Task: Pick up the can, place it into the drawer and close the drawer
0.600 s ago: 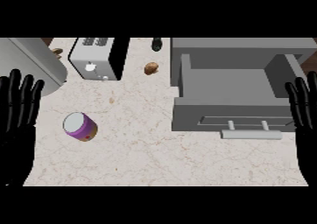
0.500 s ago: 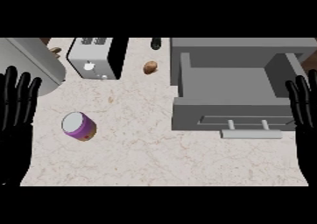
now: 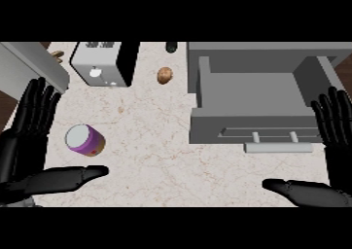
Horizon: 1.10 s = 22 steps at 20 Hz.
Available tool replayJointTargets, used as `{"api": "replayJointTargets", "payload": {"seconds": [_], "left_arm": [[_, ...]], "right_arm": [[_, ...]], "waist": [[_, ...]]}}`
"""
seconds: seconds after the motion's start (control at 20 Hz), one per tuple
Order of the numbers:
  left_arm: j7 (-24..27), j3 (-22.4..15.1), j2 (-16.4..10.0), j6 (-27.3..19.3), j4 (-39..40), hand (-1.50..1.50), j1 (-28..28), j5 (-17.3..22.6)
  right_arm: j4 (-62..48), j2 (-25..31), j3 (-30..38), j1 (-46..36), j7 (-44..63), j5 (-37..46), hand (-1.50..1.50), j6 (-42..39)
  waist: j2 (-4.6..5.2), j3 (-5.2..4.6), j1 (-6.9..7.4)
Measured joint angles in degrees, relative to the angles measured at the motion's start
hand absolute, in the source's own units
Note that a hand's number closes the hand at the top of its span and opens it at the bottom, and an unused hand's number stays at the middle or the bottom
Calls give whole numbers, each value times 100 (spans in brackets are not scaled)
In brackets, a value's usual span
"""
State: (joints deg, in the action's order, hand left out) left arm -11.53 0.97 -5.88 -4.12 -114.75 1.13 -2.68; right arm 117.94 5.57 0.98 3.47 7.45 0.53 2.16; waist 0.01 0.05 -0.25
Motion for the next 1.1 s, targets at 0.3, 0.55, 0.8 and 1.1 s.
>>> {"api": "replayJointTargets", "payload": {"seconds": [0.3,0.55,0.8,1.1], "left_arm": [[-703,-51,18,-78,-329,-150,-132,-149],[-1069,77,43,-64,-622,-150,-228,-21],[-1068,157,151,-161,-503,-150,-270,-85],[-920,399,113,-127,-68,-150,-91,-4]], "right_arm": [[174,34,154,307,281,-112,-150,-92],[219,49,336,567,181,-250,-150,-276],[142,4,455,726,-48,-285,-150,-421],[254,-59,565,1011,-151,-348,-150,-632]], "waist": [[-5,-3,13],[-7,-4,16],[-6,-3,15],[-5,-5,9]]}}
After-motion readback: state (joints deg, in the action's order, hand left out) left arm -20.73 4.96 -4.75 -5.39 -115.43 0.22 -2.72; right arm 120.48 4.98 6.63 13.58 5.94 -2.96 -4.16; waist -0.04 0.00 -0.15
